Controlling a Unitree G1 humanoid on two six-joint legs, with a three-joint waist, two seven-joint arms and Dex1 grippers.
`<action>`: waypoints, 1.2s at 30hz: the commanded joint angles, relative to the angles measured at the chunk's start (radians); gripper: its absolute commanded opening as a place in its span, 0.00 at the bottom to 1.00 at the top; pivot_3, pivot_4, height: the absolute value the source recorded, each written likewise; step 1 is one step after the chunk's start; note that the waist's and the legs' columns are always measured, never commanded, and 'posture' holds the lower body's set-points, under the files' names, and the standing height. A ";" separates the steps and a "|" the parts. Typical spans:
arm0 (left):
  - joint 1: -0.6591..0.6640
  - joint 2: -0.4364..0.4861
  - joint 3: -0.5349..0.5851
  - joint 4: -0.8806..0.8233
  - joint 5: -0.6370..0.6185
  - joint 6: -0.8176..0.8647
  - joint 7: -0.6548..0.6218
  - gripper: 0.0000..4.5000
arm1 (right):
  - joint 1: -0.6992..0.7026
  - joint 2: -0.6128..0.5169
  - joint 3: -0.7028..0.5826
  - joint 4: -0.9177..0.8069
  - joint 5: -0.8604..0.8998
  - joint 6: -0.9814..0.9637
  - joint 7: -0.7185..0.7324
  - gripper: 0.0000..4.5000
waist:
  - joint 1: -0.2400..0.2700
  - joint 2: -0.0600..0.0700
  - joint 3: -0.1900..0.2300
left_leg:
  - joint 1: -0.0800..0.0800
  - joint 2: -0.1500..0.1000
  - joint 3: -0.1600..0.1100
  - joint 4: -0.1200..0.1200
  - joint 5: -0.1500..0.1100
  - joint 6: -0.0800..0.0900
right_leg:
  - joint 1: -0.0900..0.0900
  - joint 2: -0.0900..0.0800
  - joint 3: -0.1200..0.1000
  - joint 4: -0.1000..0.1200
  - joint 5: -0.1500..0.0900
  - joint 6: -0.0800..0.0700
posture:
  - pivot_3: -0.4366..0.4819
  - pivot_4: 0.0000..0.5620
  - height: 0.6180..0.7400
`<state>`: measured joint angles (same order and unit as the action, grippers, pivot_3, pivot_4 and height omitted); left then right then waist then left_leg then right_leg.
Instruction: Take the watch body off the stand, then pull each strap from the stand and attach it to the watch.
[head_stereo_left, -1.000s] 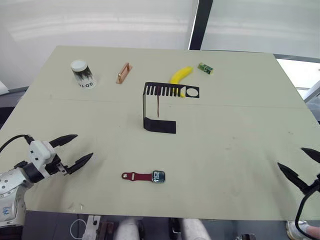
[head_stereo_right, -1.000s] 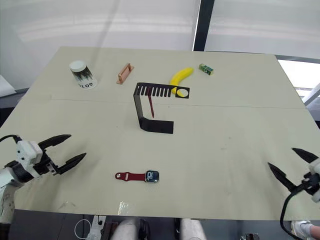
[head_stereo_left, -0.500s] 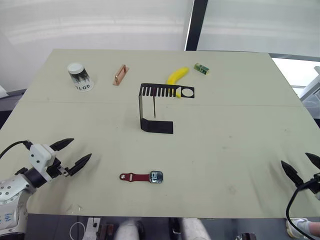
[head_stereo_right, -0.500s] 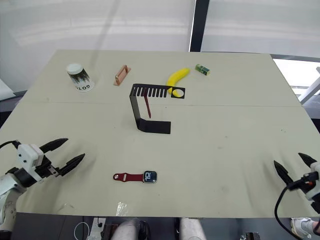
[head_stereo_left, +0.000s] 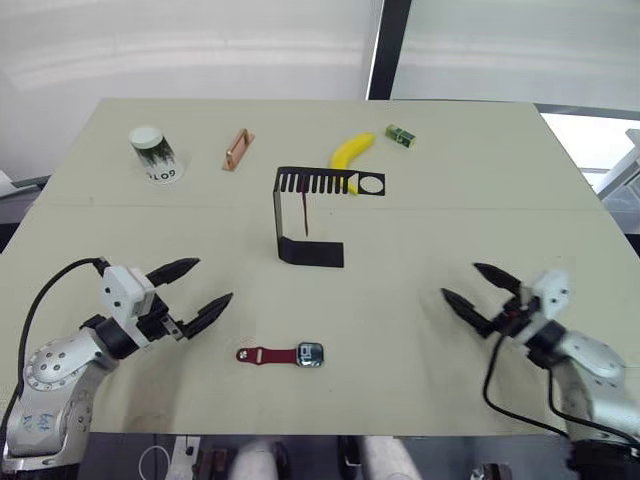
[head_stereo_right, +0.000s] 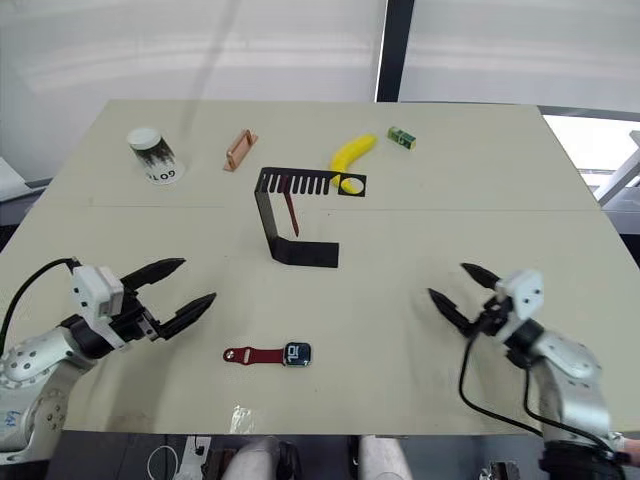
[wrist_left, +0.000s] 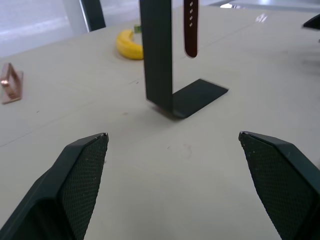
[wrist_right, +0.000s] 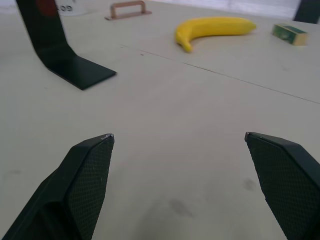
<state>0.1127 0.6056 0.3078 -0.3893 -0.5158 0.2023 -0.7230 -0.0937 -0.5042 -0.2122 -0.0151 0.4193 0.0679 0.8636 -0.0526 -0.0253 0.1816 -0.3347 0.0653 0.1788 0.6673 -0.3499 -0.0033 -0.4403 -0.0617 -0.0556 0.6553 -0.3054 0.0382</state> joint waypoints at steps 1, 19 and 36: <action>0.020 -0.031 -0.035 -0.124 -0.007 0.039 0.065 1.00 | -0.077 0.030 0.093 -0.067 -0.019 0.085 -0.048 0.99 | -0.002 0.000 0.000 | 0.000 0.000 0.000 0.000 0.000 0.000 | 0.000 0.000 0.000 0.000 0.000 0.000 | 0.48 0.27 0.91; -0.024 -0.118 -0.209 -0.248 0.132 0.093 0.216 1.00 | -0.552 0.319 0.360 0.387 -0.236 0.139 -0.173 0.02 | -0.003 0.000 0.000 | -0.003 0.000 0.000 0.002 0.002 0.001 | -0.002 0.001 0.001 0.001 0.000 -0.001 | 0.48 0.27 0.91; -0.155 -0.214 -0.314 -0.302 0.204 0.213 0.381 0.89 | -0.612 0.368 0.346 0.651 -0.277 0.034 -0.160 0.00 | -0.005 -0.001 -0.001 | -0.002 0.000 0.001 0.002 0.002 0.001 | -0.002 0.000 0.001 0.002 0.000 -0.001 | 0.48 0.27 0.91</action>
<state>-0.0360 0.3990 0.0047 -0.6533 -0.3234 0.4166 -0.3618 -0.7229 -0.1412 0.1332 0.6134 0.1553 0.0871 0.6993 -0.0577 -0.0262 0.1811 -0.3365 0.0653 0.1798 0.6695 -0.3476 -0.0023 -0.4427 -0.0611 -0.0543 0.6578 -0.3056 0.0377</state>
